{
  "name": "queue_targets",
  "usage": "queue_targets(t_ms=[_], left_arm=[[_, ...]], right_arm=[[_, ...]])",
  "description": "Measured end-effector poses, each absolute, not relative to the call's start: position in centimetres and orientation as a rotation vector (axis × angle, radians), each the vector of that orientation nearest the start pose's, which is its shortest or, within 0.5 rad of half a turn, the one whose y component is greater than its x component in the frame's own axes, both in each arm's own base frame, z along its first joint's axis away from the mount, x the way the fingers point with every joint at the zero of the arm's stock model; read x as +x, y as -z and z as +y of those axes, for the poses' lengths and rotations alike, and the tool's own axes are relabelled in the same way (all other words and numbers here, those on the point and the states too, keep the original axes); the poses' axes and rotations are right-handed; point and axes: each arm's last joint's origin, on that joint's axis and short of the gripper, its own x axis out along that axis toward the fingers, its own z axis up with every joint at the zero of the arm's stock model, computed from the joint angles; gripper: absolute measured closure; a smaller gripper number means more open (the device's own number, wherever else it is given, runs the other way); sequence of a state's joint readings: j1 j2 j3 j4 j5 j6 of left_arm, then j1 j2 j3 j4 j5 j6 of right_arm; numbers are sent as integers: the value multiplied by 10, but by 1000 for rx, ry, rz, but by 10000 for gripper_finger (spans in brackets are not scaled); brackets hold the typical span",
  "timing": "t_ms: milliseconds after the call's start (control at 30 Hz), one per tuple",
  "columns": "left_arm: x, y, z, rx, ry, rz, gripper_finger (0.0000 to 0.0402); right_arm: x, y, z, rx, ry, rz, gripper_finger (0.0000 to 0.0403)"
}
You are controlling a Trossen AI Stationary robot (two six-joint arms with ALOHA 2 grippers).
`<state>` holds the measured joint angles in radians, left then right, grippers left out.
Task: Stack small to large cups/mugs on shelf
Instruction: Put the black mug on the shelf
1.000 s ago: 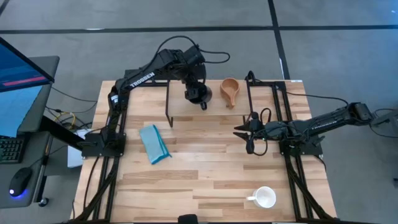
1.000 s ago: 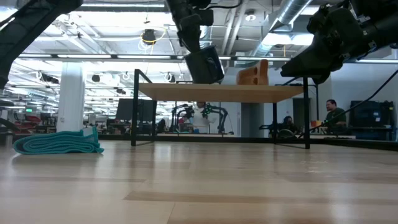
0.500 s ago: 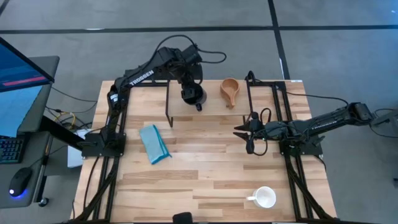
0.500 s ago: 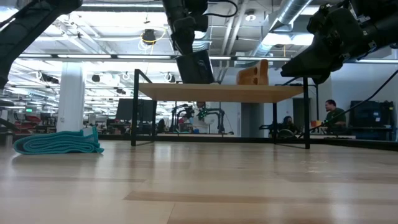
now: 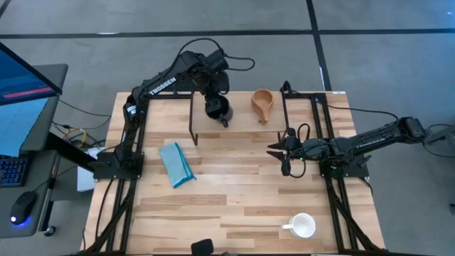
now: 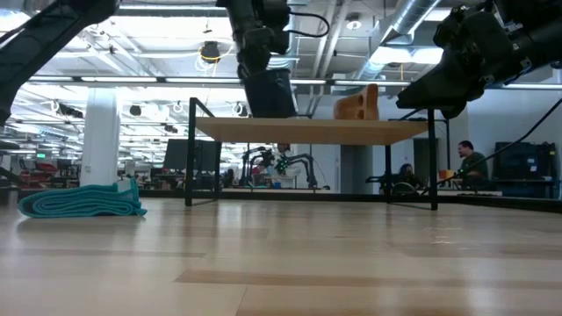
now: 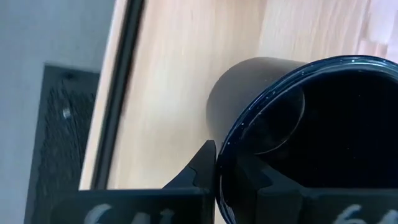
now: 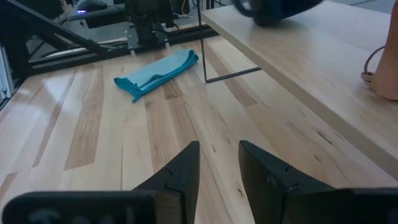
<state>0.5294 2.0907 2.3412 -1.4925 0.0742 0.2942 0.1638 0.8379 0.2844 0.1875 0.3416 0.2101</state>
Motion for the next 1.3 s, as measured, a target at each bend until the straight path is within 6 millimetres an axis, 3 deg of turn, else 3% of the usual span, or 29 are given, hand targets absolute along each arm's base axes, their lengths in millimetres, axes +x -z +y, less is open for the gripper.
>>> queue_targets(t_ms=[467,1300], left_arm=[[345,-360,200,-119,-273,1300,395],[351,-360,201,-68,-246,1261,381]], right_arm=[[171,-188,18,115,212,334,269],[171,-188,18,116,212,334,269]])
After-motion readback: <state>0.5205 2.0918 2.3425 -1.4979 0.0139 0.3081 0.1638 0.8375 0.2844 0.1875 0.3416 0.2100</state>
